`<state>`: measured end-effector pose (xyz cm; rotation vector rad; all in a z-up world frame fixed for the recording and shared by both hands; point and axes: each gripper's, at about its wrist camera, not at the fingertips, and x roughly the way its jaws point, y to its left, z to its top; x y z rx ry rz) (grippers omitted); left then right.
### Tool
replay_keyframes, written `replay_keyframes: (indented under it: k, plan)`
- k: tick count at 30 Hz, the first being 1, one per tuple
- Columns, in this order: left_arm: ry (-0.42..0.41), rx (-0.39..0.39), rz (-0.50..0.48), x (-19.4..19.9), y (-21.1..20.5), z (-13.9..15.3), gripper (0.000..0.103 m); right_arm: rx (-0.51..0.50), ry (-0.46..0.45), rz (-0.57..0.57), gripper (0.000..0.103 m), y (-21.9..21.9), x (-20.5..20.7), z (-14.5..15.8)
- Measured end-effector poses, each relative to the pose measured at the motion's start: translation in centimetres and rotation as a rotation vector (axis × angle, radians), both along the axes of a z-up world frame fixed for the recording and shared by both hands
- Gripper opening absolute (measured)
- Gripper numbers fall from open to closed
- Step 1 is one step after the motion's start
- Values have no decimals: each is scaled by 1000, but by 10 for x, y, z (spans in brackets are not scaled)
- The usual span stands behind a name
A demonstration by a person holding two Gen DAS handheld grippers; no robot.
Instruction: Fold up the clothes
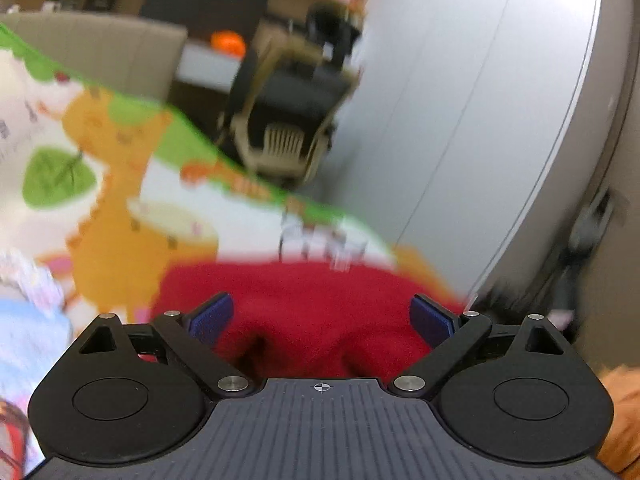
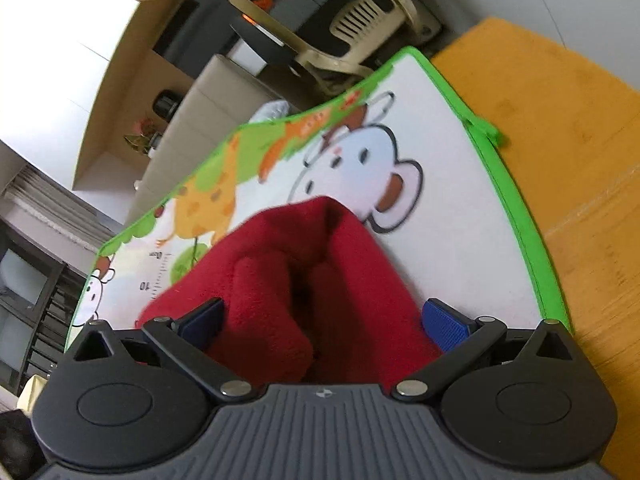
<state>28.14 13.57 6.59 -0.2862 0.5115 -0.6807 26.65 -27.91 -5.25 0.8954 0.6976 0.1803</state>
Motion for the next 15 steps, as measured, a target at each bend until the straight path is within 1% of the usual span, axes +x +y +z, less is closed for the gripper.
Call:
replay_keyframes:
  k: [2, 3, 5, 6, 7, 8, 9, 10, 11, 12, 14, 15]
  plan:
    - [32, -47, -29, 6, 4, 0, 97, 58, 6, 39, 103, 1, 6, -4]
    - [56, -41, -45, 10, 0, -7, 97, 90, 9, 65, 103, 2, 10, -5]
    - [128, 27, -57, 20, -14, -34, 97, 178, 20, 94, 103, 5, 18, -6]
    - [155, 49, -62, 24, -19, -47, 97, 221, 27, 104, 103, 8, 23, -6]
    - [177, 65, -68, 27, -24, -60, 98, 229, 28, 113, 103, 12, 26, -2]
    - [166, 72, -71, 27, -26, -66, 98, 190, -6, 146, 103, 25, 30, 14]
    - [154, 77, -67, 25, -27, -66, 98, 119, -60, 199, 103, 41, 32, 33]
    - [147, 83, -62, 23, -28, -66, 98, 30, -105, 241, 103, 56, 31, 50]
    - [143, 90, -54, 22, -28, -65, 98, -127, -178, 298, 103, 82, 27, 75]
    - [145, 96, -46, 21, -27, -66, 99, -248, -248, 348, 103, 104, 21, 91]
    - [149, 99, -33, 18, -23, -69, 101, -408, -352, 418, 103, 138, 7, 111]
    - [150, 95, -30, 17, -20, -70, 102, -468, -400, 450, 103, 153, 1, 118]
